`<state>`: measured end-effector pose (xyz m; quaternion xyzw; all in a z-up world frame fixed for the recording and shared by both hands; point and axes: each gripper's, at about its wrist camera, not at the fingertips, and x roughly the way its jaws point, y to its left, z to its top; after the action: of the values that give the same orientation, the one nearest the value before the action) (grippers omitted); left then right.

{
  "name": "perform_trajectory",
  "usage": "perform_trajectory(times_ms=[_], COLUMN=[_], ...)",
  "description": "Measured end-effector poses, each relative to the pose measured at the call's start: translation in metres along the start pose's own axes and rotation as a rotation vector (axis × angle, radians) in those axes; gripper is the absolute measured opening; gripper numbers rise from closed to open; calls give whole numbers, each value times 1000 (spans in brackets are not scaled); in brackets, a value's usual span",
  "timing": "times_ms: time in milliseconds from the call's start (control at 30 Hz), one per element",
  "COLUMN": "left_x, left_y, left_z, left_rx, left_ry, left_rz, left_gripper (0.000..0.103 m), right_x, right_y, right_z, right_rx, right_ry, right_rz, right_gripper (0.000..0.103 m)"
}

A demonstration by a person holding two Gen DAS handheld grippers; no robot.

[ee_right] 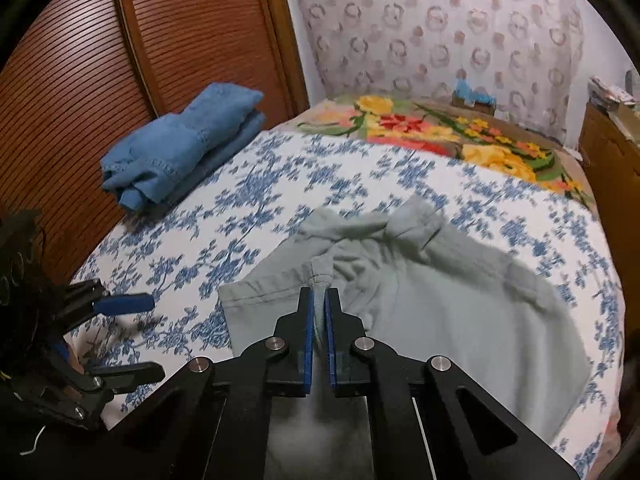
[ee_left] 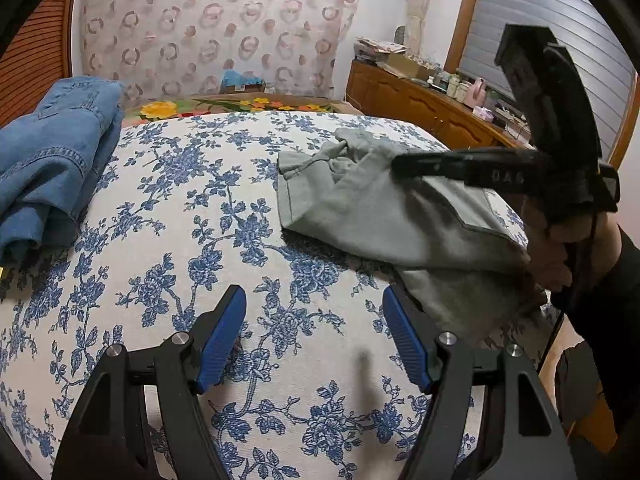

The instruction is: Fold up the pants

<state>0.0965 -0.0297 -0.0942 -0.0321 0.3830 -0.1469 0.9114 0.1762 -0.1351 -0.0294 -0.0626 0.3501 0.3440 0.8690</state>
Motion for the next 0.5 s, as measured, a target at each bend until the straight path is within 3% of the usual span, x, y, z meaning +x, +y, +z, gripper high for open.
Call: perform_trajectory(times_ms=[233,500], left_x=[7,24], left_y=[-13,-29], left_z=[10,17], left_rx=[53,100], left_ry=[3,30], left_rz=[-7,-17], left_gripper=[72,72], right_x=[-21,-12], right_y=[-28,-84], right_z=[0,-13], right_rx=[19,90], right_ry=[-54,8], right_rz=[-124,-251], right_gripper=[5,5])
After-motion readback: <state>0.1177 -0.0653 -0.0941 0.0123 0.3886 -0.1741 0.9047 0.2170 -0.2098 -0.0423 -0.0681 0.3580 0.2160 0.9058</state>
